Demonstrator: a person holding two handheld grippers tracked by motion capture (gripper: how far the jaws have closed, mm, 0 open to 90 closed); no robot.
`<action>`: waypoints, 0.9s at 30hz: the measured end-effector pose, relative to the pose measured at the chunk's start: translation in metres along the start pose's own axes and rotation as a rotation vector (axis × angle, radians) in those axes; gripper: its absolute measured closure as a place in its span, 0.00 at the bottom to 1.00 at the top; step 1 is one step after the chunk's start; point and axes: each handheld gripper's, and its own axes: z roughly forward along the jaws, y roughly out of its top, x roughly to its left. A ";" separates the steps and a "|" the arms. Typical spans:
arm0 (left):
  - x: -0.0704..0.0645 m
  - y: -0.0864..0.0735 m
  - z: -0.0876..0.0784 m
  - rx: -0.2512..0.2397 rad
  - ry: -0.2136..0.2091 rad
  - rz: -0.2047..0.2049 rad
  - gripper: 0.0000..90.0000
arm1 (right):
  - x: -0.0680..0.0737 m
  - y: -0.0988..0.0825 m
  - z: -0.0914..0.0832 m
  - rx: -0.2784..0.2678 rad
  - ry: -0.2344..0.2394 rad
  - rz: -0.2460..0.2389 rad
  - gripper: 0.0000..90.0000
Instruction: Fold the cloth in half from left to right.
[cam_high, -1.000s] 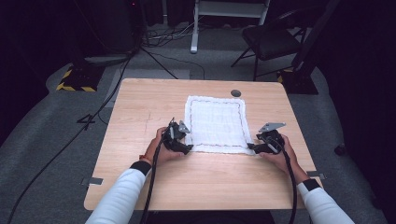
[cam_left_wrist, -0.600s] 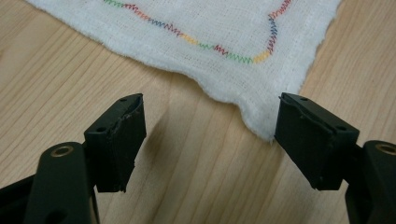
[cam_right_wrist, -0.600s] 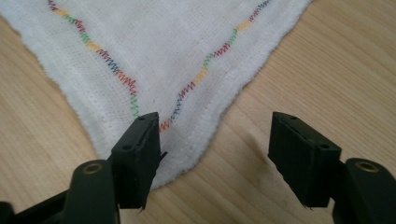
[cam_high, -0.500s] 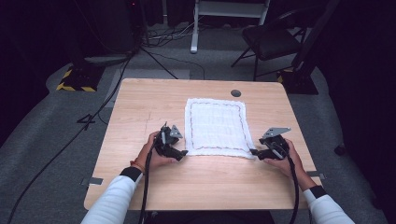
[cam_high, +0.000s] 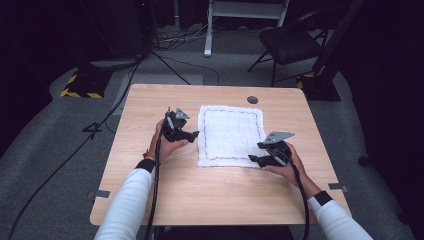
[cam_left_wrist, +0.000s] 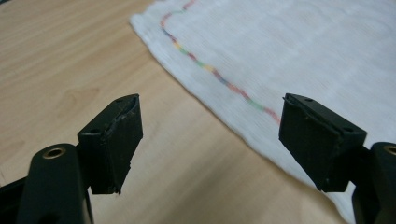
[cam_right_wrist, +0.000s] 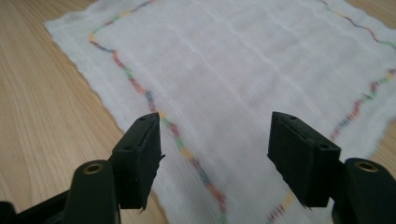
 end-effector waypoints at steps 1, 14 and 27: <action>0.003 0.004 0.004 -0.002 0.004 -0.017 0.25 | 0.003 0.004 0.005 -0.005 0.013 -0.008 0.40; 0.007 0.021 0.037 0.029 0.075 -0.046 0.26 | 0.077 0.056 0.076 -0.002 0.167 -0.195 0.51; 0.007 0.020 0.035 0.030 0.089 -0.061 0.25 | 0.103 0.067 0.105 0.024 0.178 -0.223 0.55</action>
